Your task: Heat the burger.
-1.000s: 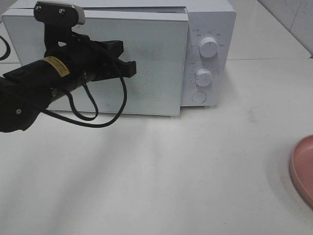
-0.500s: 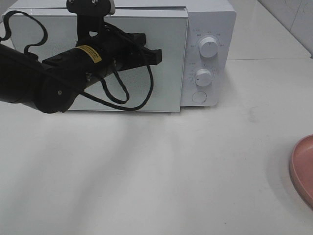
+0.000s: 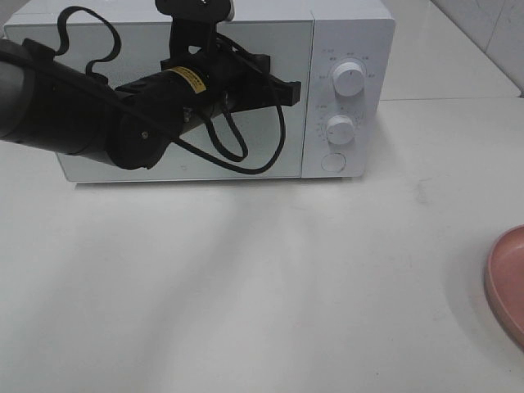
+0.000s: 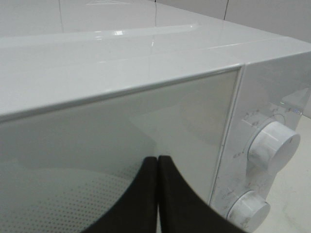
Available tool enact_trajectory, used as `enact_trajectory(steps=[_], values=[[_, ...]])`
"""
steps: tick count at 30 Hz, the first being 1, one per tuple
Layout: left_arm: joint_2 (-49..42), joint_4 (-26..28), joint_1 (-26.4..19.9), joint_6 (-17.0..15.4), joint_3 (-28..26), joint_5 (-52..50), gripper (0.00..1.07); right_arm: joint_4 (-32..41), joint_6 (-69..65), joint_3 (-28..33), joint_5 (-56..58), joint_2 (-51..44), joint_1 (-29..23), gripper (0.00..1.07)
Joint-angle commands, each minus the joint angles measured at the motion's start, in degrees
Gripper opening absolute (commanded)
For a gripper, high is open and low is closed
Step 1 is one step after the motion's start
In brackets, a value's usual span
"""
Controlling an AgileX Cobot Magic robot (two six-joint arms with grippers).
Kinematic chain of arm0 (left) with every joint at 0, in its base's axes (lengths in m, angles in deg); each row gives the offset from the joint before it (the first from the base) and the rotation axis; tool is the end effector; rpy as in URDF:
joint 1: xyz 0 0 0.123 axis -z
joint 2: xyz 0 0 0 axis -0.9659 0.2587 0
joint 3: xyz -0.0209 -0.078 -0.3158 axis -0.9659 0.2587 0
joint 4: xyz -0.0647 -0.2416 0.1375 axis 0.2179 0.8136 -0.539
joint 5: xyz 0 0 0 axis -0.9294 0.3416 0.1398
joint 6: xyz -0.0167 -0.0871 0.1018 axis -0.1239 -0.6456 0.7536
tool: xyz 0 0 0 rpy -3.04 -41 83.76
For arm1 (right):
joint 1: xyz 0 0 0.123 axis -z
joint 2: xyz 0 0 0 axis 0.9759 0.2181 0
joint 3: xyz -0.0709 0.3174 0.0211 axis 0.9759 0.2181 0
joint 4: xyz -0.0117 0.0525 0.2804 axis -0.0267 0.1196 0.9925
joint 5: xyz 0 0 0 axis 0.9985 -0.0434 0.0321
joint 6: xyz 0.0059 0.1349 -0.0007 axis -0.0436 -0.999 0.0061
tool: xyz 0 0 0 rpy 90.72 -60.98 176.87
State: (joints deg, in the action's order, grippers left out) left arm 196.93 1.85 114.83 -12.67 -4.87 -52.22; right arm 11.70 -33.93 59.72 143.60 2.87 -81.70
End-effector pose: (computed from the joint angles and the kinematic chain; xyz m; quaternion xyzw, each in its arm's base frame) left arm 0.4073 -0.3194 0.1925 0.1848 0.7406 -0.2114 0.6105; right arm 0.0225 -0.0054 0.2789 0.0193 0.8456 0.0209 0.5331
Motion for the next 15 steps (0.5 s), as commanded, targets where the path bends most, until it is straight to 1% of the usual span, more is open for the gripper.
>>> enact_trajectory(steps=[1, 3, 6, 8, 9, 10, 11, 12, 14, 15], values=[[0.1, 4.6, -1.5, 0.1, -1.7, -2.1, 0.00, 0.1, 0.7, 0.0, -0.3, -1.5, 0.4, 0.76], [-0.6, 4.0, -0.9, 0.1, -1.0, 0.1, 0.00, 0.1, 0.7, 0.0, -0.3, -1.5, 0.4, 0.76], [-1.0, 3.8, -0.5, 0.1, -0.5, 0.8, 0.00, 0.1, 0.7, 0.0, -0.3, -1.5, 0.4, 0.76], [-3.2, 2.6, 0.6, 0.1, 2.4, 2.2, 0.00, 0.1, 0.7, 0.0, -0.3, -1.5, 0.4, 0.76], [-3.2, 2.6, 0.6, 0.1, 2.4, 2.2, 0.00, 0.1, 0.7, 0.0, -0.3, -1.5, 0.4, 0.76], [-5.0, 2.1, 1.0, 0.1, 5.1, 3.5, 0.00, 0.1, 0.7, 0.0, -0.3, -1.5, 0.4, 0.76], [-6.0, 1.9, 1.3, 0.1, 6.4, 4.6, 0.00, 0.1, 0.7, 0.0, -0.3, -1.5, 0.4, 0.76], [-6.0, 1.9, 1.3, 0.1, 6.4, 4.6, 0.00, 0.1, 0.7, 0.0, -0.3, -1.5, 0.4, 0.76], [-10.1, 1.9, 2.2, 0.1, 10.5, 11.3, 0.00, 0.1, 0.7, 0.0, -0.3, -1.5, 0.4, 0.76], [-10.1, 1.9, 2.2, 0.1, 10.5, 11.3, 0.00, 0.1, 0.7, 0.0, -0.3, -1.5, 0.4, 0.76]])
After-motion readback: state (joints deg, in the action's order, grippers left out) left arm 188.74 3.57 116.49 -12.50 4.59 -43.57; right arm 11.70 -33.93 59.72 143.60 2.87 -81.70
